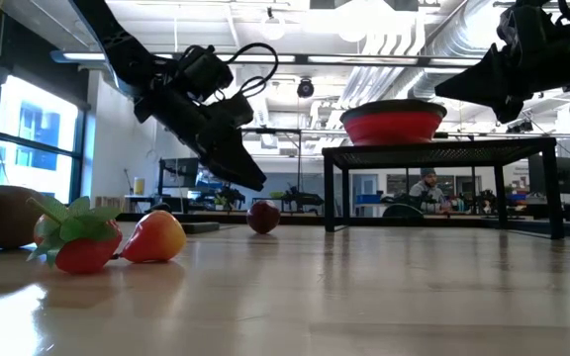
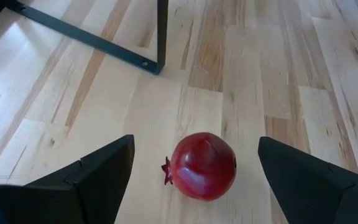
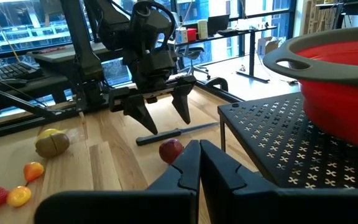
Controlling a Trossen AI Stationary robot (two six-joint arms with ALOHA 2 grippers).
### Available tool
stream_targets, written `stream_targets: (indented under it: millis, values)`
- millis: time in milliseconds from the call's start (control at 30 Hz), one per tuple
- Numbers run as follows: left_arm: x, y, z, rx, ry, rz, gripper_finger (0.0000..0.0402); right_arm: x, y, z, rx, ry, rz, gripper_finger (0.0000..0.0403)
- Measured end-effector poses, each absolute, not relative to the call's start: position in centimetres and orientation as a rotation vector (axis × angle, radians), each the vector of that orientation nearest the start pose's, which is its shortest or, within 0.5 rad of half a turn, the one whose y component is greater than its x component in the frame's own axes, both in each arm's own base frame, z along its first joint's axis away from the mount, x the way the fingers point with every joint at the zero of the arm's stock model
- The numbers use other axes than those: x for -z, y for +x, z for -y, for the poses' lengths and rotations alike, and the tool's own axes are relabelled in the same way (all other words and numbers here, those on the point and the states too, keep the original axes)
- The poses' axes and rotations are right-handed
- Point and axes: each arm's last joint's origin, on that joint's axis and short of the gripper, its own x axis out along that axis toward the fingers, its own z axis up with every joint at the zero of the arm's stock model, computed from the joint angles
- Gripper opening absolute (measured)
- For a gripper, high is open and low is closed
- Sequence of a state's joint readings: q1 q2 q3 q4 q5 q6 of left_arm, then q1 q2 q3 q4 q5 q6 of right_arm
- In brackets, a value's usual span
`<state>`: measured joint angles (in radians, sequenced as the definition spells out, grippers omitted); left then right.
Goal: Pick & Place Fruit
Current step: Put the red pomegranate into the red strainer bowl on the shelf
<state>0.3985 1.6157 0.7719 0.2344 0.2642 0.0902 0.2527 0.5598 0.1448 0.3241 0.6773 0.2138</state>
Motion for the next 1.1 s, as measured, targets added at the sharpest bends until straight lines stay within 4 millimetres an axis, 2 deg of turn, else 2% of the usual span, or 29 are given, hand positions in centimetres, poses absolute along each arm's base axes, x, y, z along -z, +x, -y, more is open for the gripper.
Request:
stream_targets:
  millis: [567, 1100]
  values:
    - [-13.8, 30.5, -12.1, -0.117, -0.140, -0.624, 0.0337, -19.1, 13.5, -1.6, 0.431, 0.172, -0.039, 0.0003]
    - [-13.9, 30.8, -12.2, -0.112, -0.129, -0.593, 0.0337, -19.1, 13.5, -1.6, 0.432, 0.170, -0.042, 0.0003]
